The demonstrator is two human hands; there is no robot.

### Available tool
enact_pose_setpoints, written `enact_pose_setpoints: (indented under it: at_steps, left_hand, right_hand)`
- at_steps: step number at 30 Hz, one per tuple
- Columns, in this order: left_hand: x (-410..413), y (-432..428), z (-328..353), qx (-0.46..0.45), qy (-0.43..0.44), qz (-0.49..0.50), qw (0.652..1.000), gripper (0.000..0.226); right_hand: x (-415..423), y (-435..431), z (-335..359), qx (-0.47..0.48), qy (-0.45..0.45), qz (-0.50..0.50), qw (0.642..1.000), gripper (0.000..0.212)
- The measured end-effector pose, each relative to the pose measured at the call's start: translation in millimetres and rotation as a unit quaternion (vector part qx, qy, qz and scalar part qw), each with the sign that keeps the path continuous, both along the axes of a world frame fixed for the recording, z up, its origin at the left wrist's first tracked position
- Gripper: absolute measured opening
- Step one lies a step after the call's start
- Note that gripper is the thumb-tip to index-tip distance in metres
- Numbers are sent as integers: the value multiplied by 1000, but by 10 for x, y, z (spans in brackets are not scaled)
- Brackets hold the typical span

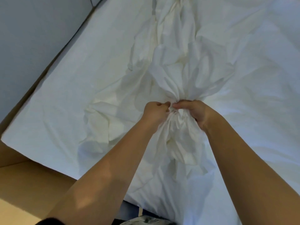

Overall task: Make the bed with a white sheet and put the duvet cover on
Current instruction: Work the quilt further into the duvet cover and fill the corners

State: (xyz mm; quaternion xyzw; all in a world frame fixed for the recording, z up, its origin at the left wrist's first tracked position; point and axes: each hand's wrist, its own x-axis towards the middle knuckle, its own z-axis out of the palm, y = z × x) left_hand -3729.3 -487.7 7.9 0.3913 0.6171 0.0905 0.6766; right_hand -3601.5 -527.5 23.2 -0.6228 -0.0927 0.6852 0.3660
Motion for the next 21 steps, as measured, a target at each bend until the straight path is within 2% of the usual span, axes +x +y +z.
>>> enact_pose_setpoints:
  at_steps: [3, 5, 7, 9, 11, 14, 15, 17, 19, 20, 21]
  left_hand:
    - [7, 55, 29, -16, -49, 79, 996, 14]
    - [0, 85, 104, 8, -80, 124, 989, 12]
    - [48, 72, 200, 43, -148, 148, 977, 12]
    - [143, 32, 360, 70, -218, 113, 967, 13]
    - [234, 44, 498, 124, -234, 34, 964, 15]
    - [247, 126, 592, 193, -205, -74, 957, 12]
    - [218, 129, 575, 203, -201, -78, 955, 13]
    - [114, 86, 512, 242, -164, -17, 956, 15]
    - [-26, 42, 357, 305, -42, 55, 950, 10]
    - [-96, 36, 270, 294, 27, 65, 953, 16]
    - [-148, 37, 191, 233, 69, 51, 969, 31]
  right_hand:
    - [7, 2, 16, -10, 8, -6, 1000, 44]
    - [-1, -14, 33, 2, -6, 1, 1000, 48]
    - [1, -12, 57, 21, -8, 19, 1000, 49]
    - [11, 11, 78, 51, 40, 27, 998, 40]
    - [3, 31, 86, 75, 89, 14, 993, 34]
    - [-16, -1, 23, 101, 116, -41, 987, 29]
    - [-30, -10, 21, 107, 122, -52, 985, 27]
    - [-47, 1, 51, 97, 118, -47, 987, 28]
    - [-4, 11, 81, 74, 98, -23, 992, 26]
    - [25, 11, 102, 64, 86, -18, 994, 24]
    - [53, 8, 120, 60, 74, -14, 995, 23]
